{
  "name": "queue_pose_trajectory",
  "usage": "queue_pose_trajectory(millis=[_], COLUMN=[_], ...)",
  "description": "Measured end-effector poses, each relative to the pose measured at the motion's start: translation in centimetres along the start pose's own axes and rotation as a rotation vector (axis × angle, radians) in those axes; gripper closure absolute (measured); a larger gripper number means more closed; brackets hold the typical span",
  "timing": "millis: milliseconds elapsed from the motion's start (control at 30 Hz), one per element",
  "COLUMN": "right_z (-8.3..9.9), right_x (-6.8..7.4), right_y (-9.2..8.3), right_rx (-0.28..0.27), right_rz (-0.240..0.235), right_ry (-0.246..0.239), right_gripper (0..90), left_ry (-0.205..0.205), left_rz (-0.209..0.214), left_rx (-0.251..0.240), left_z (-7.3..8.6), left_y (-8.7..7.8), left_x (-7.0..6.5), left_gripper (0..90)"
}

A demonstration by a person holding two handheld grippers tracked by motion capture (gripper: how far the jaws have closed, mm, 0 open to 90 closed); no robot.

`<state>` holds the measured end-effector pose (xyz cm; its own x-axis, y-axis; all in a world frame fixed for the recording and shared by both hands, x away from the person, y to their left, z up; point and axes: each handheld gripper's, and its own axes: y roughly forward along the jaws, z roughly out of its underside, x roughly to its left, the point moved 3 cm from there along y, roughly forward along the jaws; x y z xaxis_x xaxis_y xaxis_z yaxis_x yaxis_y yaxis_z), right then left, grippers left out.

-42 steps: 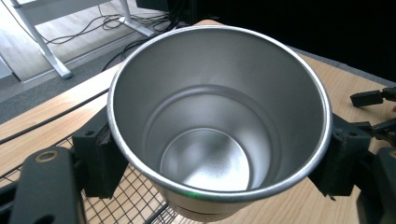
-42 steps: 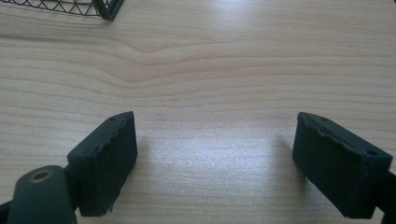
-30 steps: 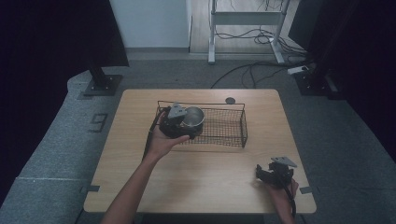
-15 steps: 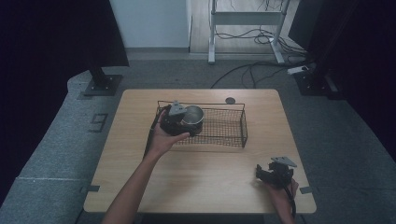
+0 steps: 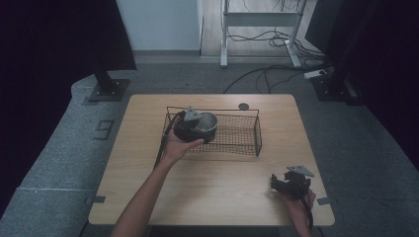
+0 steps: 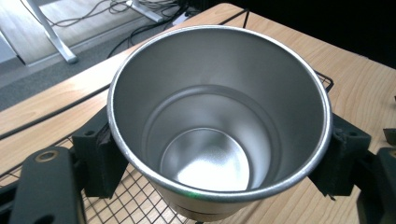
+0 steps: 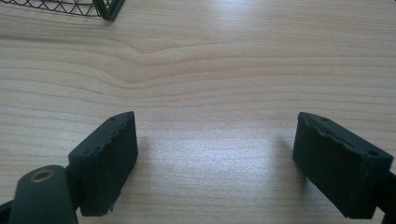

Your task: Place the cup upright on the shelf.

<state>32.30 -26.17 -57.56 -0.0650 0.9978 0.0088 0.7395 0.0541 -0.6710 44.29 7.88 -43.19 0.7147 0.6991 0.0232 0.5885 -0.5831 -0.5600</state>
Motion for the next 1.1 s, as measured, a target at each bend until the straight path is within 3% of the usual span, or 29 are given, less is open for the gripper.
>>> queue_pose_trajectory(millis=[567,1100], right_z=[0.0,0.0], right_x=[0.0,0.0], right_y=[0.0,0.0], right_rx=[0.001,0.001], right_rz=[-0.001,0.000], right_ry=[0.001,0.000], right_gripper=[13.8,13.8], left_ry=[-0.054,-0.058], left_rz=[0.018,0.017], left_rx=[0.024,0.059], left_z=[0.5,1.1], left_y=[1.8,3.6], left_x=[1.1,1.1], left_gripper=[19.1,19.1])
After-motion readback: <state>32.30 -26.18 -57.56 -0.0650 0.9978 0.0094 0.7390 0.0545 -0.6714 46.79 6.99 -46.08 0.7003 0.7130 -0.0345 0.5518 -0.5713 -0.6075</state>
